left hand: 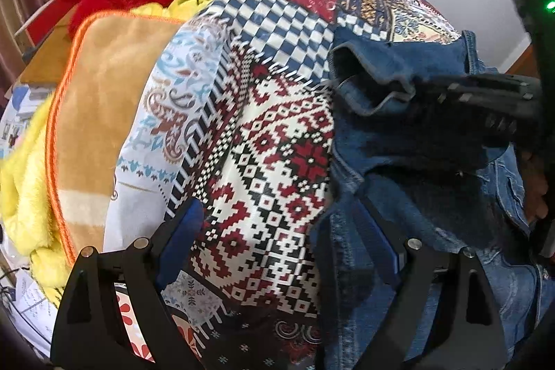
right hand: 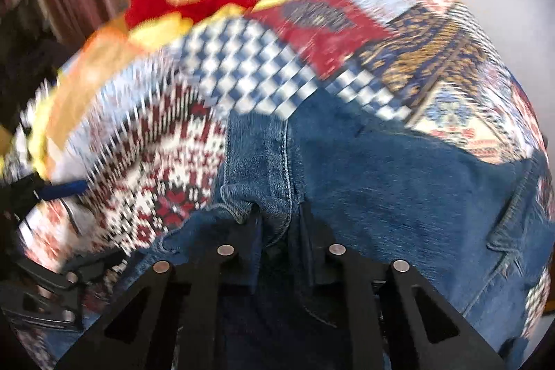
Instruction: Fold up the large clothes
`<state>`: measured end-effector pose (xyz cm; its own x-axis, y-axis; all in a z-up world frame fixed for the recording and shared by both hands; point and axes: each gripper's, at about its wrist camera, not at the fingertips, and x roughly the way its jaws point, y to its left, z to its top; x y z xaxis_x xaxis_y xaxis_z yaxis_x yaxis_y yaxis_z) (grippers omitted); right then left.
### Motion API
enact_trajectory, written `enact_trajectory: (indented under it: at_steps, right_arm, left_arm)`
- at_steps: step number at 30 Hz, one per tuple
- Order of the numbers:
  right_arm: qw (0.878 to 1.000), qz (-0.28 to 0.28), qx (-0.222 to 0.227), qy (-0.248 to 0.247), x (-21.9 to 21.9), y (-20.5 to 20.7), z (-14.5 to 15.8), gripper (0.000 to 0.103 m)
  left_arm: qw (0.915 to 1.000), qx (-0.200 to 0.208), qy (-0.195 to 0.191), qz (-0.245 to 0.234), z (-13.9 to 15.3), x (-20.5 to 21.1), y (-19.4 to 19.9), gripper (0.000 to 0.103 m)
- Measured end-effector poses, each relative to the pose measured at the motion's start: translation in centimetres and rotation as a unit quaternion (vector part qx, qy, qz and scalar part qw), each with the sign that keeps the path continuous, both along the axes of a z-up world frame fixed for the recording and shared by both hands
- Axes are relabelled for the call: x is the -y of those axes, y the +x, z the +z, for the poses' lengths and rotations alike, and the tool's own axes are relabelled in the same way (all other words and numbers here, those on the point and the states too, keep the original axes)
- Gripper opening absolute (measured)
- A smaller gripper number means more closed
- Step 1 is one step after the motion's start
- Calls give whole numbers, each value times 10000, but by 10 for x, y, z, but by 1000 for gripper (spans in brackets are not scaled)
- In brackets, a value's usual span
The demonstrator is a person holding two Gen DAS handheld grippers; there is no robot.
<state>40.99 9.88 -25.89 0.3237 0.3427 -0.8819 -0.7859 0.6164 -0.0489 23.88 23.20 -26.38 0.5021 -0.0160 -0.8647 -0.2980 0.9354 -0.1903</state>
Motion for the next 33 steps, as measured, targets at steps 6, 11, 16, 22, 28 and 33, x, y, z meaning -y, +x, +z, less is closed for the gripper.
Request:
enact_trajectory:
  at_steps: [6,11,16,22,28,33]
  right_arm:
    - [9955,-633,232,665,56,14,50,14]
    - [9844,-1243,260,1217,127,25,86,14]
    - [9744,-1711,362,1413,195,24,99,14]
    - [9644,-2106,125,1597,268,13,88,14]
    - [9634,-2439,314,1064,311,9,59,14]
    - [9606,-2652,360,745,343,10,52,15]
  left_arm:
    - [9996,166,164,-183,25,16,7,88]
    - [9989,223,254,-340,42,36,28,88]
    - [9979,319,139,-555,56,63,53,88]
    - [9956,284,178,-874,61,105,77,88]
    - [9908,-281,410,-1259,24,143,101,90]
    - [9912,-473,261,-1205,2,145,102,92]
